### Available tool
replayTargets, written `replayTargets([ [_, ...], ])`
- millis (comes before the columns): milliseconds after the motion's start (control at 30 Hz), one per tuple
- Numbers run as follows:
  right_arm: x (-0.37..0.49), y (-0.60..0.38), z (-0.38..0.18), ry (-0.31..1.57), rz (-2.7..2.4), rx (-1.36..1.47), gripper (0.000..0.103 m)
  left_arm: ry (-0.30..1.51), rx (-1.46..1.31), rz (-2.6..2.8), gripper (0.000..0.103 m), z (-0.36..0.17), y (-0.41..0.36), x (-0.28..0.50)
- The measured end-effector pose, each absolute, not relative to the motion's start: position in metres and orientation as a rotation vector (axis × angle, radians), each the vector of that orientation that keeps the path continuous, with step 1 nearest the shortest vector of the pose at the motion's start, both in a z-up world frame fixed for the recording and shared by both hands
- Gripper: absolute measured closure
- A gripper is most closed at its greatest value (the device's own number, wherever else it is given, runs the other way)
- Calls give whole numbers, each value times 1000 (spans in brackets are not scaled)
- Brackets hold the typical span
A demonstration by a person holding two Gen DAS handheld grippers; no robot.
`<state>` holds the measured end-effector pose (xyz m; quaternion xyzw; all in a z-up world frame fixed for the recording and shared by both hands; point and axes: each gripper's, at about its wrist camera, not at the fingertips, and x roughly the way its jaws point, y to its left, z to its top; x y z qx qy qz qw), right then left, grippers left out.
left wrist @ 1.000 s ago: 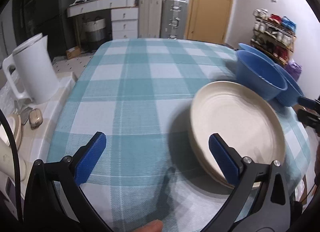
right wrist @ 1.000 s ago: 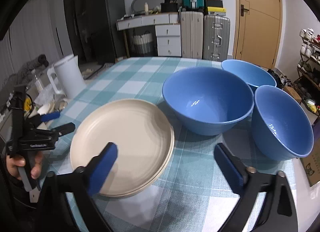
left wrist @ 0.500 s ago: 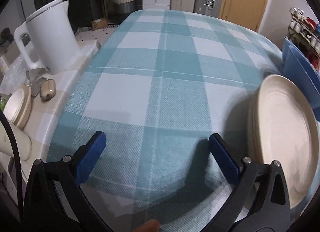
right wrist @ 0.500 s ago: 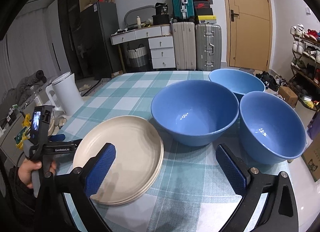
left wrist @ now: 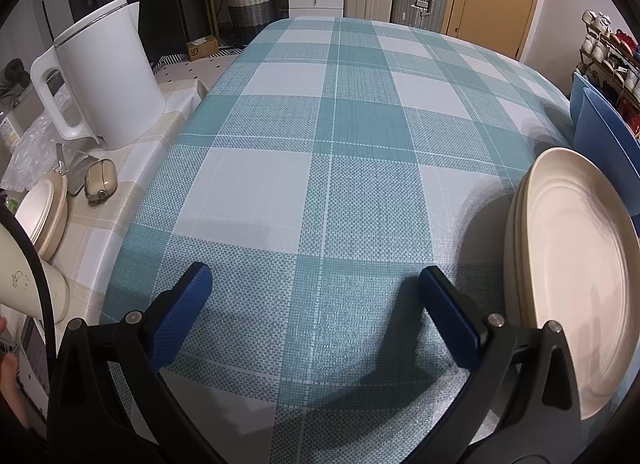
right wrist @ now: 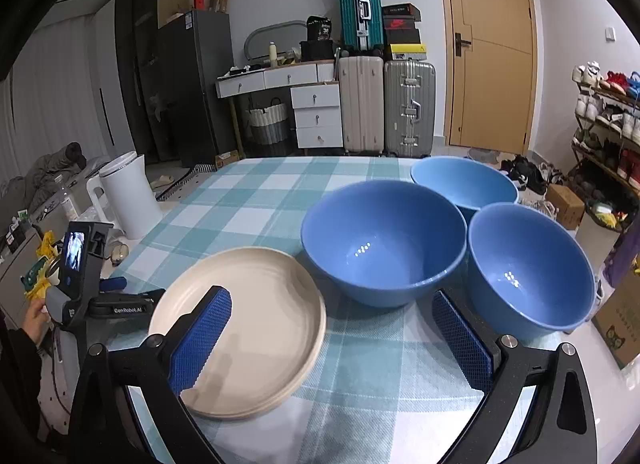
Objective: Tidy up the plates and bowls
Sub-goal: 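Move both tools toward the light-blue bowls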
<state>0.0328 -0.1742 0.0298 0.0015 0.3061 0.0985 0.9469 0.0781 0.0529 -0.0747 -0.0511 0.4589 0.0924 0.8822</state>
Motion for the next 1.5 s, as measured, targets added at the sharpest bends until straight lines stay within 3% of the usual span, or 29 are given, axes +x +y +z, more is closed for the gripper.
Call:
replayTargets([
  [900,22,-174,45,578,213,16,1,956,-106,193,0,-74,53,78],
  [1500,15,-228,62,563,102,69,1,961,-103,181,0,-74,54,79],
])
